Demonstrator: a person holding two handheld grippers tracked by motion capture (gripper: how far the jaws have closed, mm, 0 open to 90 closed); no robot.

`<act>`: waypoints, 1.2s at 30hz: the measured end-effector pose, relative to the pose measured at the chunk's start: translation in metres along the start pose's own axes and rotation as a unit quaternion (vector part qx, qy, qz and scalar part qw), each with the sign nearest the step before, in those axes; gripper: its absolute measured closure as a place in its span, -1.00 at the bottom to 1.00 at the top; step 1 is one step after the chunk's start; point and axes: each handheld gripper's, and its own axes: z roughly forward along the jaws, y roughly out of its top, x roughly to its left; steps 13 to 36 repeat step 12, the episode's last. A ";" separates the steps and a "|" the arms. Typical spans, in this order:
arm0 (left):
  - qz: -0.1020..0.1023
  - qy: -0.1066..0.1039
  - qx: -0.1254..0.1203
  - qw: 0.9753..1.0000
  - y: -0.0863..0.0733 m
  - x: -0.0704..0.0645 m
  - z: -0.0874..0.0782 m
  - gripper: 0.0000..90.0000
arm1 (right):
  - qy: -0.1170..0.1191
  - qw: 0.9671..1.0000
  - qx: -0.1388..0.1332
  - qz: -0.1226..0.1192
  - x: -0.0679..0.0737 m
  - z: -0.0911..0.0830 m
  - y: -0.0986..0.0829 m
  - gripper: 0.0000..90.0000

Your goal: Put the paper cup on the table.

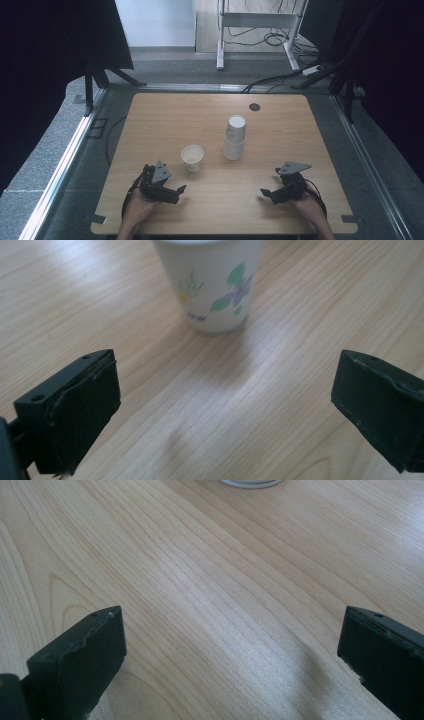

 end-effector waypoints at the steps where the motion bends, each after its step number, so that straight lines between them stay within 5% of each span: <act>1: -0.003 0.001 0.002 1.000 -0.001 0.000 0.001 -1.00 | 0.000 1.000 -0.001 0.000 0.000 0.000 -0.001 -1.00; 11: -0.001 0.013 0.030 0.999 -0.011 -0.002 0.009 -1.00 | 0.000 1.000 0.005 0.001 0.000 0.003 -0.003 -1.00; 36: -0.002 0.013 0.031 0.999 -0.012 -0.002 0.010 -1.00 | 0.001 1.000 0.005 0.001 0.000 0.003 -0.003 -1.00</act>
